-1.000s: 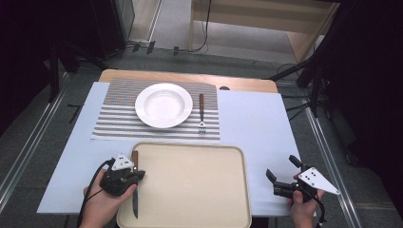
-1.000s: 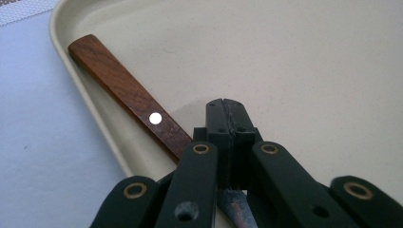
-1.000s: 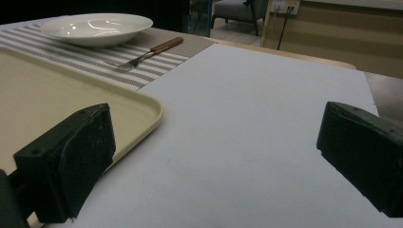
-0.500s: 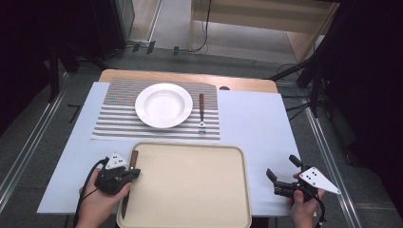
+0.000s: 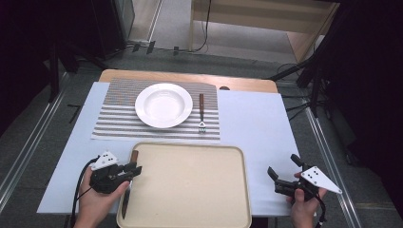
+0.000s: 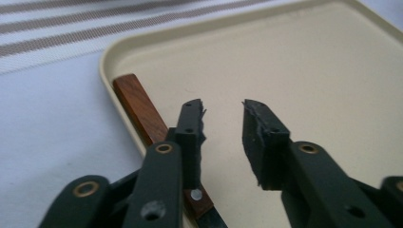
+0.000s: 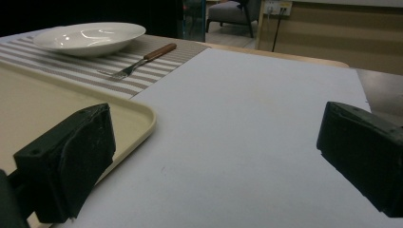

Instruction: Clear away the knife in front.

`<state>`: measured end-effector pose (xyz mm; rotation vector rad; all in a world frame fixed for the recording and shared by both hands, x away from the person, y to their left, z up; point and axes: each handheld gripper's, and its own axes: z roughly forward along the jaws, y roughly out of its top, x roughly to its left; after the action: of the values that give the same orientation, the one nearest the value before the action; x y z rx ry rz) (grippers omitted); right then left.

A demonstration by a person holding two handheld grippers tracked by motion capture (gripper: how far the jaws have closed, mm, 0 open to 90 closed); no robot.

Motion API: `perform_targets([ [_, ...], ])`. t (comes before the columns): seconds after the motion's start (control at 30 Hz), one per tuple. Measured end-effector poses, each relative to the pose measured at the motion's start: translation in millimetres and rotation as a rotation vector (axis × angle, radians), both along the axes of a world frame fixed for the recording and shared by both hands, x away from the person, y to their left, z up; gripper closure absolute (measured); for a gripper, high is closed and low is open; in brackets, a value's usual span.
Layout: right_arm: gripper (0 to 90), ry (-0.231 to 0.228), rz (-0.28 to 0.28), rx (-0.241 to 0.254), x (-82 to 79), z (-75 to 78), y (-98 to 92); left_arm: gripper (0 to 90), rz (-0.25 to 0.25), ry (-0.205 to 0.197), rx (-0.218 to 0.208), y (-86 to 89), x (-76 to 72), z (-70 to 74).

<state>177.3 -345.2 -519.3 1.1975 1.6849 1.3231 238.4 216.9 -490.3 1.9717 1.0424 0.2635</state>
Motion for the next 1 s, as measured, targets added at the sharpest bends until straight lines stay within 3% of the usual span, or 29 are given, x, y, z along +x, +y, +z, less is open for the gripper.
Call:
perform_targets([
  [0.23, 0.0, 0.015, -0.008, 0.006, -2.2, 3.6, -1.7, 50.9, 0.035, -0.044, -0.06, 8.5, 0.2, 6.9],
  [0.3, 0.0, 0.013, -0.022, 0.001, -2.6, 4.5, -1.7, 45.7, 0.026, -0.039, -0.086, 12.1, 2.5, 8.0],
  [0.47, 0.0, 0.012, -0.024, 0.0, -2.8, 5.4, -1.0, 21.4, 0.031, -0.062, -0.132, 21.9, 4.8, 9.0],
  [0.5, 0.0, 0.015, -0.024, 0.005, -2.9, 5.6, -1.3, 16.9, 0.038, -0.063, -0.161, 27.5, 6.7, 10.6],
  [0.53, 0.0, 0.013, -0.024, 0.006, -2.7, 5.7, -1.6, 8.8, 0.047, -0.065, -0.164, 29.0, 7.5, 11.2],
  [0.6, 0.0, 0.011, -0.022, 0.007, -2.8, 5.9, -1.9, 1.1, 0.054, -0.07, -0.163, 31.8, 10.1, 11.9],
  [0.9, 0.0, 0.007, -0.019, 0.001, -2.7, 6.3, -1.6, 0.0, 0.082, -0.113, -0.175, 43.8, 12.6, 12.1],
  [1.0, 0.0, 0.013, -0.019, 0.014, -1.8, 6.0, -3.1, 0.0, 0.128, -0.13, -0.173, 52.4, 15.3, 12.5],
])
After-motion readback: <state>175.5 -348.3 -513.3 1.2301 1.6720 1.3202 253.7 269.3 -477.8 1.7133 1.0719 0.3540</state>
